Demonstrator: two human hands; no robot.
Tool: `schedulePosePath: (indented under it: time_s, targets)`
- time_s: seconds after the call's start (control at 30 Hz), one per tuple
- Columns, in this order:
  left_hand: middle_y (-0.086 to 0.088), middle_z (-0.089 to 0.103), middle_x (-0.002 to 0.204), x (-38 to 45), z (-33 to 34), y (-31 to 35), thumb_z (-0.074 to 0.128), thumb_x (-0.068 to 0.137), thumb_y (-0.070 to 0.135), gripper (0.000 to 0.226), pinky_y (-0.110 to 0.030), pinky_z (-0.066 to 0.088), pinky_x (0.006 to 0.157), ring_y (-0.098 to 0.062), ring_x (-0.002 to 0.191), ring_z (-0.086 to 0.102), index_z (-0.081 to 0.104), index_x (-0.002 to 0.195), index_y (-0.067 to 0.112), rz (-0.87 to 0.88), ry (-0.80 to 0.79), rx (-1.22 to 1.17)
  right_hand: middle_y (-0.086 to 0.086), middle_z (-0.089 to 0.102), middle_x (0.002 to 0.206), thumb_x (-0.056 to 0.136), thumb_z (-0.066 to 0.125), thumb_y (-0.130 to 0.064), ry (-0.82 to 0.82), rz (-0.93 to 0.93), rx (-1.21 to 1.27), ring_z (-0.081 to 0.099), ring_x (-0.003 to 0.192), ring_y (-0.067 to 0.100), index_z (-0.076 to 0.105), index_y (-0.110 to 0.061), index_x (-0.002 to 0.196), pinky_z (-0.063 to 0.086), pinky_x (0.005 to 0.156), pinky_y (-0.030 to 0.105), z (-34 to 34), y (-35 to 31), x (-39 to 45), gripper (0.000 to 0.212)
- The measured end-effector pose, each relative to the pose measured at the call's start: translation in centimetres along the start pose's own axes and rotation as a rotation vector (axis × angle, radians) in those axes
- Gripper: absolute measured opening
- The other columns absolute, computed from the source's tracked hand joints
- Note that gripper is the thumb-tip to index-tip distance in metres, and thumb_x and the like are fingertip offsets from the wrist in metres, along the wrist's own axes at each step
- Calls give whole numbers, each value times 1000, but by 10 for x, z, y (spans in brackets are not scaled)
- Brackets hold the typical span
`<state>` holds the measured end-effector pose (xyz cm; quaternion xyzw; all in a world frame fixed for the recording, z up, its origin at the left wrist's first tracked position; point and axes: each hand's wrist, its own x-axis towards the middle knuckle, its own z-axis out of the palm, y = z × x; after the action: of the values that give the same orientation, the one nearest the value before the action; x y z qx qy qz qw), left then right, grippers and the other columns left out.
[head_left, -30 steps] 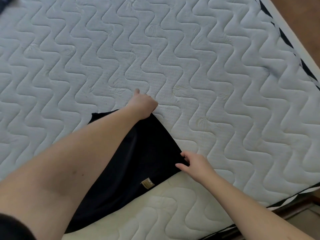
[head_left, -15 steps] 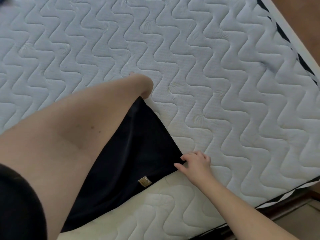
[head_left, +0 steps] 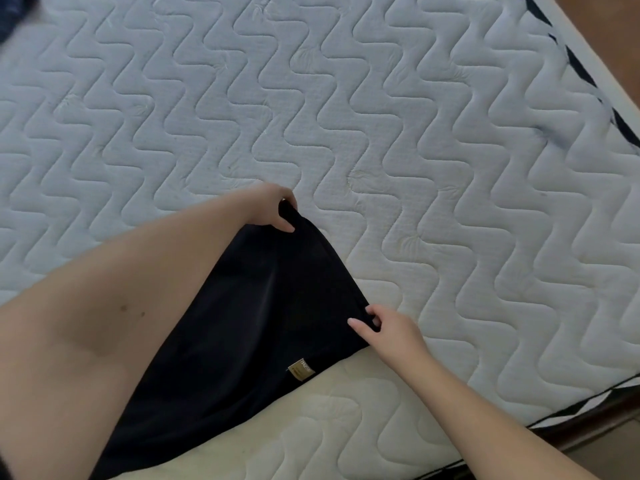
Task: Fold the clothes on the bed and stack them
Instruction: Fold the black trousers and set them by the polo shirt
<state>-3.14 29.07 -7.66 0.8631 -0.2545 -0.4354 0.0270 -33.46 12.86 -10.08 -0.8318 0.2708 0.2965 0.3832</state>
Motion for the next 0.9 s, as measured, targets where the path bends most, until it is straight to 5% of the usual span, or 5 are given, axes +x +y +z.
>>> schedulePosePath:
  time_s: [0.17,0.43,0.6,0.73,0.9]
  targets:
    - [9,58,94,-21,13,-7,82,74,30,30,-30,43,71,-16,90,57,57,91,29,110,179,-104,-11,63,74,96,43,-56,88,-5,44,62,75,11,65,-28,86,52,70,34,-9,-16,9,38]
    - [22,68,92,-83,46,-24,74,80,9,37,-8,37,80,3,90,58,58,104,31,203,354,-304,-5,64,113,100,48,-23,156,-265,142,60,101,11,64,-25,121,46,88,26,-31,-84,63,26]
    - [16,69,96,-115,76,-38,76,79,6,29,-19,49,85,-1,90,63,70,100,25,189,557,-336,2,55,131,95,60,-25,30,-456,-125,48,124,20,57,-24,134,35,109,38,-32,-131,99,39]
    - [9,65,104,-120,93,-39,82,73,5,33,-8,46,86,0,94,59,71,102,14,185,701,-425,3,50,129,84,72,-43,-12,-442,-400,47,122,23,54,-26,133,37,106,39,-25,-150,117,55]
    - [-1,68,109,-117,94,-38,81,72,1,20,-32,50,93,-18,102,64,76,90,10,207,760,-395,2,61,110,88,68,-32,94,-518,-569,57,105,25,62,-22,110,40,89,34,-22,-159,128,25]
